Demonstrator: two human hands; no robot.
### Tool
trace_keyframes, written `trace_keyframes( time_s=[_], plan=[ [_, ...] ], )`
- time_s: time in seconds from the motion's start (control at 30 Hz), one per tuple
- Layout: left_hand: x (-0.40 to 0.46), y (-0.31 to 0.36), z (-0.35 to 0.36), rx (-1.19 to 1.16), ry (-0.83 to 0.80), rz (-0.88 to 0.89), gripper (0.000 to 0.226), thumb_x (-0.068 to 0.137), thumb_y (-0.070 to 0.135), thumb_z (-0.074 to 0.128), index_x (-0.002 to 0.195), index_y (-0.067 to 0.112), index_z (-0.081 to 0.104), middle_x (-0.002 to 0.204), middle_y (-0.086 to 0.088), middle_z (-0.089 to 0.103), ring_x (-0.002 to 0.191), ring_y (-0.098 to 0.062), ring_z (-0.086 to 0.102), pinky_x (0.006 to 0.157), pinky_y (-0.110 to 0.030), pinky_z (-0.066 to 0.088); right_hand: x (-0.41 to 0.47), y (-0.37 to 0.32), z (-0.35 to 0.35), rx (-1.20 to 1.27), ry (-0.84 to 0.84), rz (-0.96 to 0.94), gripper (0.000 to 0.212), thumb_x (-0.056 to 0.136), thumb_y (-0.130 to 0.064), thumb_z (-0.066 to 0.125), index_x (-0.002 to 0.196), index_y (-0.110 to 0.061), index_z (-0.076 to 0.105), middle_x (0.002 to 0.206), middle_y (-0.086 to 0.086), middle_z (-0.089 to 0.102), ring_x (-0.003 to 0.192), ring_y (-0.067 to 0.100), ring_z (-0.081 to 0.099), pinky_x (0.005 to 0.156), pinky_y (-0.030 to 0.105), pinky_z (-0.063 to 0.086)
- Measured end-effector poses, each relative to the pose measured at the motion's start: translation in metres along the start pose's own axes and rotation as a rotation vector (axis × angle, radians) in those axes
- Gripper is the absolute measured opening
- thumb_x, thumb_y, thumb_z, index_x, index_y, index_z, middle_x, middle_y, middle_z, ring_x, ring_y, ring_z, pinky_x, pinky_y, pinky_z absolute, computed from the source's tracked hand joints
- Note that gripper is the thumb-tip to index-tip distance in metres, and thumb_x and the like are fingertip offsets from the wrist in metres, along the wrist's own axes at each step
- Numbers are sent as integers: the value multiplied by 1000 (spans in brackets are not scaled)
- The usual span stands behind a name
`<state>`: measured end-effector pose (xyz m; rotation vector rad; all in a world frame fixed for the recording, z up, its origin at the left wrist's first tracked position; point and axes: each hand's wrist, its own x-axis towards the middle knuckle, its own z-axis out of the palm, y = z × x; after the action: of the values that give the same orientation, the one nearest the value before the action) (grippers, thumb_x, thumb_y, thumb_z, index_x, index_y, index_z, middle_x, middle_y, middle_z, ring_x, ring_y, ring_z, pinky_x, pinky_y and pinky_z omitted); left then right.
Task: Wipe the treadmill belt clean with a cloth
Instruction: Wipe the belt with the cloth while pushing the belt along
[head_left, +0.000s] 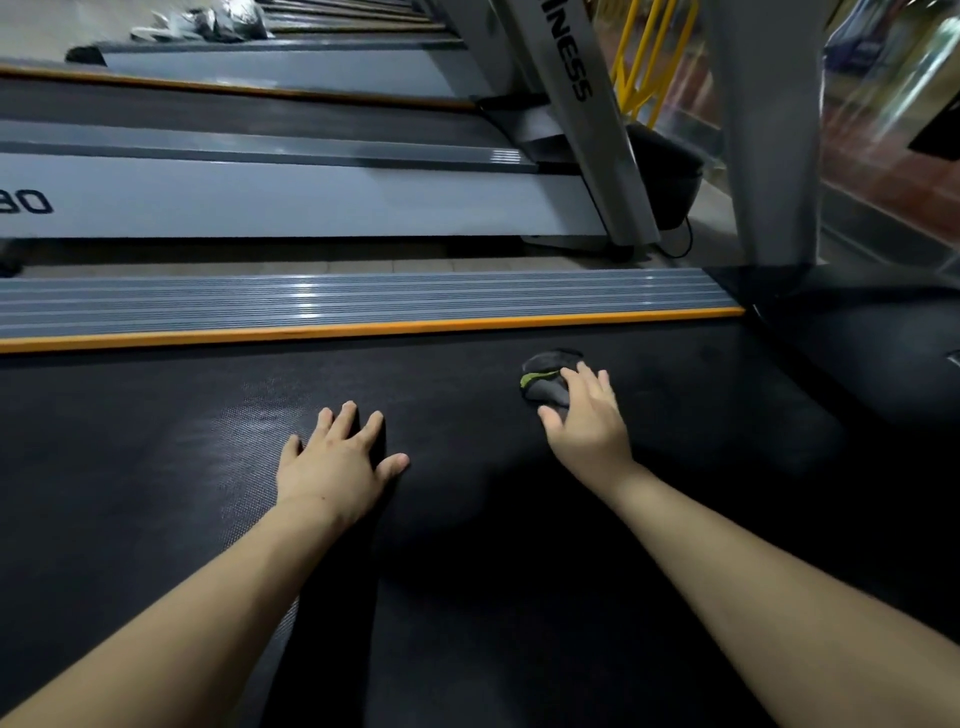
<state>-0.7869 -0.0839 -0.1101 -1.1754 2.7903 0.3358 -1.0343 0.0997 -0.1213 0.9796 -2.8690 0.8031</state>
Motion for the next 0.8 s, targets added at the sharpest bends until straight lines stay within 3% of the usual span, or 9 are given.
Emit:
trace_keyframes(
  time_s=[0.07,0.17,0.27,0.33,0.47,0.57,0.7,0.8],
  plan=[
    [1,0,0,-3,-6,-1,74,94,75,29,158,41,17,170,5,5,157,-21,-2,123,-53,13,-3,-4,5,-11,-13,20,60,96,-36,60,151,-23,41,161,6,34,152,28,24,117,42,29],
    [1,0,1,-13,-2,0,74,94,75,28,158,40,16,170,5,5,157,-21,-3,123,-53,13,-1,-10,2,-96,2,24,50,100,-36,54,149,-31,45,160,6,37,148,27,32,110,41,37],
    [0,1,-1,-15,-10,8,75,94,75,29,159,38,17,170,6,5,157,-21,-3,123,-54,13,-14,-45,17,-58,60,42,45,97,-32,59,141,-29,56,154,10,46,138,32,47,102,42,43],
    [-1,-2,-3,-19,-12,9,78,93,76,33,158,36,19,170,6,6,157,-19,0,123,-53,14,-29,-87,45,-14,62,-75,43,95,-35,61,138,-30,60,150,9,51,134,31,51,100,41,46],
    [1,-10,-12,-7,-63,32,86,89,76,42,158,29,22,170,7,5,156,-16,4,124,-47,16,-40,-133,70,-18,-99,-245,42,100,-47,50,142,-40,51,158,-4,40,146,20,36,108,40,40],
    [0,-11,-17,-9,-96,21,88,88,77,45,158,31,21,170,8,4,157,-17,2,124,-47,16,-22,-82,43,-64,-119,-292,43,99,-43,54,142,-42,52,157,-7,42,144,17,40,111,36,37],
    [-7,2,-23,-8,-39,36,84,83,79,51,151,33,34,163,5,25,150,-22,22,117,-49,28,5,25,-23,-127,24,-15,43,96,-34,60,138,-35,59,153,1,48,136,28,51,108,40,42],
    [-14,10,-25,7,-115,27,101,73,85,58,154,33,29,163,7,21,151,-22,19,115,-50,29,6,40,-37,-160,64,150,42,97,-40,57,138,-30,60,152,7,49,130,35,53,104,44,44]
  ],
)
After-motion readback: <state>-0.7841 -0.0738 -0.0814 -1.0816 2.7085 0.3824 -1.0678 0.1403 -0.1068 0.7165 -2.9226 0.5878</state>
